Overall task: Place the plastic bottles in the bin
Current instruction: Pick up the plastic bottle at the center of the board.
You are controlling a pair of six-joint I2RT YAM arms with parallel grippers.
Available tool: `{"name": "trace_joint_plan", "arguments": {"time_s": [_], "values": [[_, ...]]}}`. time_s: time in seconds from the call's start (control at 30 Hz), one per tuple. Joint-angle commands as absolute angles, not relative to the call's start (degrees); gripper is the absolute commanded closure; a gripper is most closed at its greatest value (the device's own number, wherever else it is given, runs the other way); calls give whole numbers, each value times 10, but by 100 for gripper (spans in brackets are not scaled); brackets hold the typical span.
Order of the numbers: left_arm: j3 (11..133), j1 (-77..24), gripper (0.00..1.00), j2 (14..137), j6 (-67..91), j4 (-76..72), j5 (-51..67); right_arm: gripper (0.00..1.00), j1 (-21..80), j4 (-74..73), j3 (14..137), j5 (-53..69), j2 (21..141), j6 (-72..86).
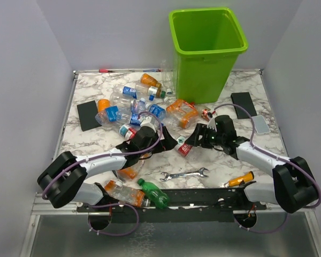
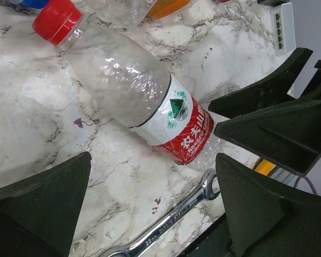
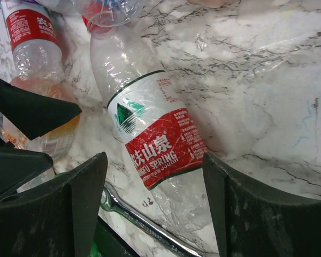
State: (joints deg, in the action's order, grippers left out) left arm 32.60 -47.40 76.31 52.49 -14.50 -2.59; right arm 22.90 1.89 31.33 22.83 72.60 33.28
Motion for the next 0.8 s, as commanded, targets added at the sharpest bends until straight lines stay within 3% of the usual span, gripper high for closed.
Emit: {"name": "trace_joint_plan", "arguments": {"time_s": [0.0,0.23,0.5,0.77], "values": [[333,-477,1,789,540,-176,-4,24,258,49,307,236,750,341],[331,-478,1,801,536,-177,-6,23,327,29,301,176,750,353],[310,-477,1,741,517,-134,-56,13,370,-58,325,119,731,320],[301,-477,1,680,497,-88,-89,11,417,-125,381,59,804,302]]}}
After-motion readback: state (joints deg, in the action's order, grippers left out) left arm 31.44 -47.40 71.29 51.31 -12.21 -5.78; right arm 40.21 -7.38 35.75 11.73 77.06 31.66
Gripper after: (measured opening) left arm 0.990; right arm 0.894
